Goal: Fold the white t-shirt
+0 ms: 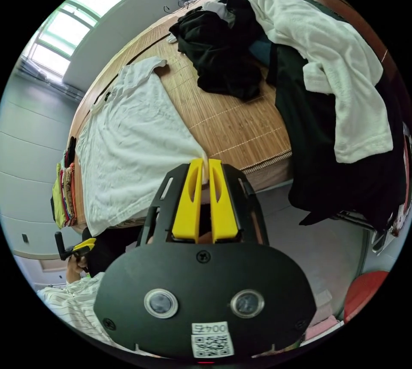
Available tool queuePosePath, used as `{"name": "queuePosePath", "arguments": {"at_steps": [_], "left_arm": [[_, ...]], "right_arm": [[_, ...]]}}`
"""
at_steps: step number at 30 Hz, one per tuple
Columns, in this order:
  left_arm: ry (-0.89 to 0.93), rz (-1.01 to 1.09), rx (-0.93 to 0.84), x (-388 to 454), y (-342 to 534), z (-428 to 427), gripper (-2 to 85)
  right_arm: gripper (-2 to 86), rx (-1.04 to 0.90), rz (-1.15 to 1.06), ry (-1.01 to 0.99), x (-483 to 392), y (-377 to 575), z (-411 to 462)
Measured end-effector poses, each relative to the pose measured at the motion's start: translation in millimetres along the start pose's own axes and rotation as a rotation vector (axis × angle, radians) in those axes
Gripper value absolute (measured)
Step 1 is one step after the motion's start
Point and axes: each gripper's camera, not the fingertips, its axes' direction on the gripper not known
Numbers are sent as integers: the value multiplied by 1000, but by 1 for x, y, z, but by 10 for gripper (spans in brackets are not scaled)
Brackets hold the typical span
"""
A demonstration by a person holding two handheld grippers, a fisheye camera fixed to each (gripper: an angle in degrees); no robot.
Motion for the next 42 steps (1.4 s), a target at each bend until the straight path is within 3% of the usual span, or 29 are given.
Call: {"name": "queuePosePath", "arguments": {"at_steps": [6,18,23,25,28,30,33,35,38,42], "left_arm": [[267,-82,82,-92,-32,25,218],[623,-292,246,-274,-39,67,162],[542,-248,263,-296,-43,60,131],[486,-273,253,-312,-39,56,69],[641,-227,278,-325,-39,46,39],[646,-196,304,-327,-35,27,34],[723,-151,393,-337,-21,-22,31],[770,-112,473,-345,-13,-61,29],[844,-35,637,-354,7,-134,29],[942,96,835,-357,47,-239,28]], "right_arm": [[89,26,49,-110,17,-2,3],[89,-32,-51,62,8,-10,12],[69,-17,-104,131,16,-4,16],[49,-6,-122,197,17,0,18],[36,0,-118,204,22,3,13],[34,34,-82,132,32,6,2],[33,113,24,-201,65,13,-28],[35,231,103,-547,97,23,-56],[36,348,120,-843,121,34,-85],[36,437,40,-1046,126,50,-126]]}}
